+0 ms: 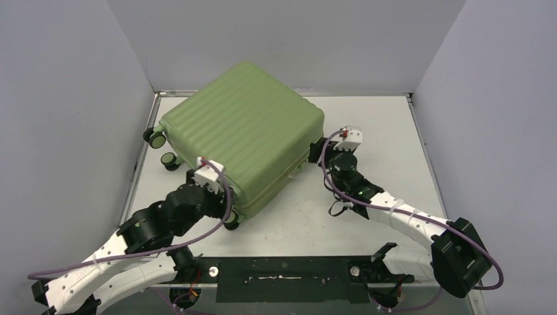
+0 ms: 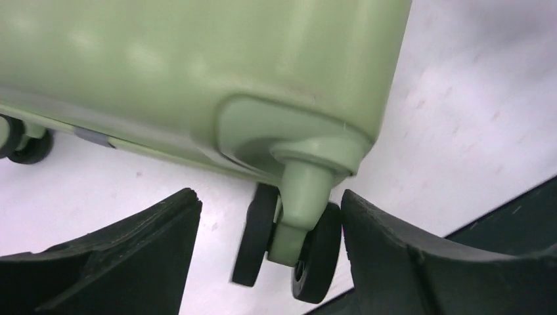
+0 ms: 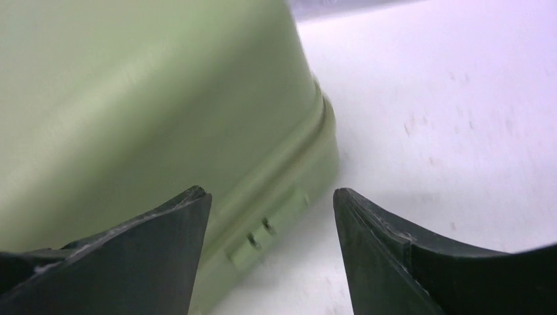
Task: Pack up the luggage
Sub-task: Zip the luggage at the center of the board.
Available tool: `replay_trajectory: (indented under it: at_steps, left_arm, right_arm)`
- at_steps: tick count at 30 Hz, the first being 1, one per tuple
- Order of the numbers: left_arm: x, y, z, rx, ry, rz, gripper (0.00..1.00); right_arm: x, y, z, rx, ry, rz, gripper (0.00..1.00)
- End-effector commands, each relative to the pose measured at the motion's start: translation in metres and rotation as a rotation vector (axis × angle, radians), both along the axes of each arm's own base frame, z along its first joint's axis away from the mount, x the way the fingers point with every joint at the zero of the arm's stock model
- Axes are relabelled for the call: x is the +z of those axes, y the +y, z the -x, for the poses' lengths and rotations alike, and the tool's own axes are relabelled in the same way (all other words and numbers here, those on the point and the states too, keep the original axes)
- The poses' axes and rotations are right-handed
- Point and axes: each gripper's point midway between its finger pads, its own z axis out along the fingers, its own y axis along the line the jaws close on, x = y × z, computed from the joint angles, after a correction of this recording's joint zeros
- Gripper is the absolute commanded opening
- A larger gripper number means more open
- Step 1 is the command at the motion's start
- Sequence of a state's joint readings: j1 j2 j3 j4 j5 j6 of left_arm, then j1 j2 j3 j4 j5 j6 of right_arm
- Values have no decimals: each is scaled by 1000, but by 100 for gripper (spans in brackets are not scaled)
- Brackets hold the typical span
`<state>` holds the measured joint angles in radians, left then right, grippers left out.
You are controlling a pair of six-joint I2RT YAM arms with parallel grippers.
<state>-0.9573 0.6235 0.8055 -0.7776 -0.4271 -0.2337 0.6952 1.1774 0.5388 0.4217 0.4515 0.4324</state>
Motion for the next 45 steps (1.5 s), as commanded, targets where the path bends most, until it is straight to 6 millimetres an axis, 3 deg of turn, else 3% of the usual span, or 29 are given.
replay_trajectory:
  at_steps: [1, 5, 9, 14, 20, 26, 31, 36, 45]
  left_arm:
    - [123, 28, -23, 272, -262, 394, 78]
    - [145, 16, -35, 321, -259, 461, 82]
    - [142, 0, -49, 381, -207, 472, 84]
    - [128, 4, -54, 468, -180, 513, 86]
    - [108, 4, -60, 501, -138, 507, 89]
    - [69, 12, -84, 543, -13, 502, 91]
    - [42, 33, -100, 570, 70, 521, 91]
    - [27, 2, -116, 418, 149, 524, 89]
    - [30, -55, -159, 116, 157, 511, 88]
  right_arm:
    - [78, 6, -35, 64, -33, -227, 71]
    - [132, 1, -70, 104, -73, -315, 79]
    - [145, 32, -113, 227, 18, -316, 90]
    - [112, 64, -153, 305, 197, -287, 95]
    - [62, 62, -161, 272, 350, -198, 97]
    - [34, 78, -131, 428, 436, -198, 93]
    - [6, 73, -90, 478, 529, -196, 85]
    - [-6, 59, -49, 468, 574, -228, 80]
    - [-18, 38, 20, 404, 609, -305, 73]
